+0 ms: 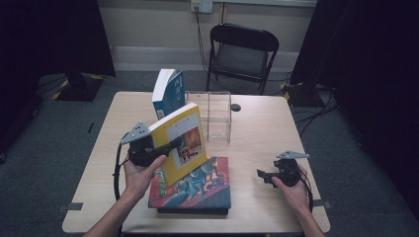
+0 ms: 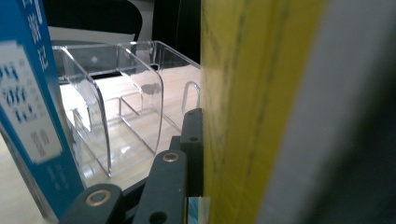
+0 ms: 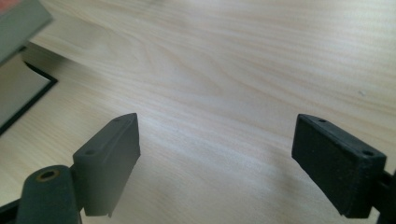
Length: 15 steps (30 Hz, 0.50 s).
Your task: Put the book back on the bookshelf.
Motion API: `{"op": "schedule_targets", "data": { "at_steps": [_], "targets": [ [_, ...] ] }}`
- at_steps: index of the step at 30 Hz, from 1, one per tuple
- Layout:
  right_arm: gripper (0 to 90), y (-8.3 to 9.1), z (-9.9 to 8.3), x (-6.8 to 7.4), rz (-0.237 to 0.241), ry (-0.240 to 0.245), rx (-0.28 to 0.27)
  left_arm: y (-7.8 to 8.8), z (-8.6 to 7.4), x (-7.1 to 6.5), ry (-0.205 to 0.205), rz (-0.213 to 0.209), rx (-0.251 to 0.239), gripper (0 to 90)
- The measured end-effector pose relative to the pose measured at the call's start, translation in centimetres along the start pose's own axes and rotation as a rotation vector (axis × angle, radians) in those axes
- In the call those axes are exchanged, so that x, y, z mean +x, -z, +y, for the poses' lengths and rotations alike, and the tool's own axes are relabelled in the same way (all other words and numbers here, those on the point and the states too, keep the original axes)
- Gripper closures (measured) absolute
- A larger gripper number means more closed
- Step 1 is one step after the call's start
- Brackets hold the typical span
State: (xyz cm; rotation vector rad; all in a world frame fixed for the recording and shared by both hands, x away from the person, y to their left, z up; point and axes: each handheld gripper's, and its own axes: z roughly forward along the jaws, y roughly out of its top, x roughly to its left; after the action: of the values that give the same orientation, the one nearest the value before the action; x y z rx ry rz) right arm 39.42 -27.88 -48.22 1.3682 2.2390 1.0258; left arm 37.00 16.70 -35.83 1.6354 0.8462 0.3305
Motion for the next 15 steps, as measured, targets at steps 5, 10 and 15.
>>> {"op": "schedule_targets", "data": {
  "at_steps": [5,10,15],
  "targets": [
    [15.2,-0.6,-0.2,0.2,-0.009,0.022,0.041,-1.1,0.8,0.4,0.01,0.044,-0.006,75.7],
    [15.7,-0.9,-0.2,0.7,-0.032,0.067,0.054,-2.4,1.5,0.6,-0.007,0.095,-0.001,75.7],
    [15.1,-1.2,-0.3,0.9,-0.045,0.08,0.065,-3.5,2.1,1.0,-0.021,0.12,0.001,75.7]
  ]
}}
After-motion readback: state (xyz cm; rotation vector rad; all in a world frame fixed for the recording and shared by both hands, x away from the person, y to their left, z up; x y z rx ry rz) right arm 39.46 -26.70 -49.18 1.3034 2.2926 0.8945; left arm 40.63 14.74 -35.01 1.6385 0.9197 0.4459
